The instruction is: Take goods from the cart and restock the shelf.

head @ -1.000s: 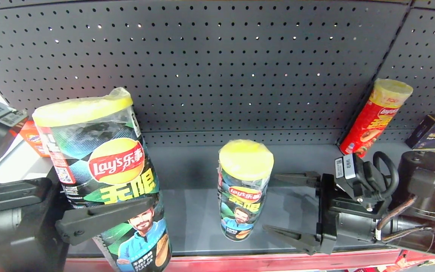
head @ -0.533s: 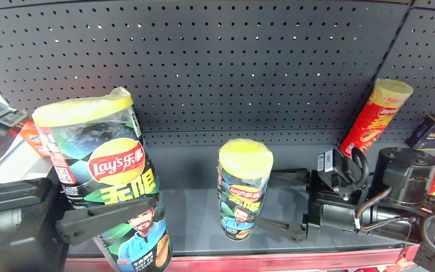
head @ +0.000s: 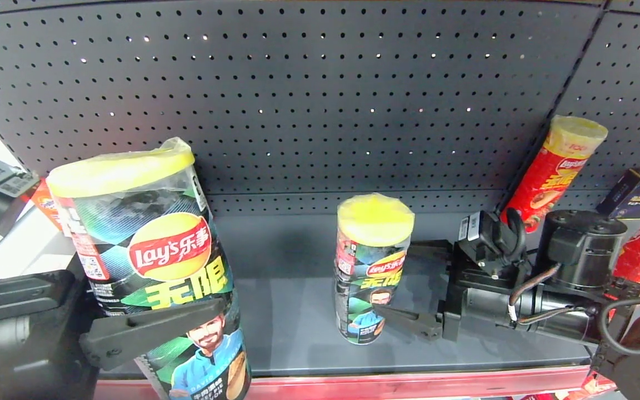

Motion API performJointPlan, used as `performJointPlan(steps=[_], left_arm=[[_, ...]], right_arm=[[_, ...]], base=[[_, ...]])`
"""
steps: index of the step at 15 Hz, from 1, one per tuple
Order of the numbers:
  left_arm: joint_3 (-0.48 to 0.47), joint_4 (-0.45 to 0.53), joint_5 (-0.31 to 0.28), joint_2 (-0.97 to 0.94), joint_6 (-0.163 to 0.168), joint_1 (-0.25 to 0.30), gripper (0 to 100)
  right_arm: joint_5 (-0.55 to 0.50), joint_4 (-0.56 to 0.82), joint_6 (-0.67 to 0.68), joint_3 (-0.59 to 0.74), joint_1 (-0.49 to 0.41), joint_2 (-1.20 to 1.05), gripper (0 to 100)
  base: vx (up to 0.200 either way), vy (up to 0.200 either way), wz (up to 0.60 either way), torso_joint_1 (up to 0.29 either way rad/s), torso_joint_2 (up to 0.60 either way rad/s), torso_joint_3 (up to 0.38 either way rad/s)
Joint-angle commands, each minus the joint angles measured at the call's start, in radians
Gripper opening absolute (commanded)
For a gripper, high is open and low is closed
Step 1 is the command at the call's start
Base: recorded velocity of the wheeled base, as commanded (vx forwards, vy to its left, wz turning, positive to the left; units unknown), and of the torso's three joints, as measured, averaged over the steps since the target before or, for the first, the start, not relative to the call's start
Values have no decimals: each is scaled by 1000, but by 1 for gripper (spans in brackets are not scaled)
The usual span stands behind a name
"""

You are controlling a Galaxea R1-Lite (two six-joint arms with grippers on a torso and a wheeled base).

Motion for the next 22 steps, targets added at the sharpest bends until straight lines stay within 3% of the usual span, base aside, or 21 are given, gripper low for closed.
performJointPlan(steps=[1, 10, 14, 22], left_arm=[[12, 0, 0, -12, 0, 1, 0], [21, 0, 0, -27, 0, 4, 0], [21, 0, 0, -27, -2, 4, 0], [21, 0, 0, -27, 0, 4, 0]], right_arm=[[1, 0, -1, 14, 3, -21, 100], [2, -6, -1, 78, 92, -53, 100], [2, -9, -1, 142, 106, -95, 100], [1, -10, -2, 150, 97, -99, 100]], base=[[0, 0, 0, 0, 0, 0], [0, 0, 0, 0, 0, 0], [0, 0, 0, 0, 0, 0], [0, 0, 0, 0, 0, 0]])
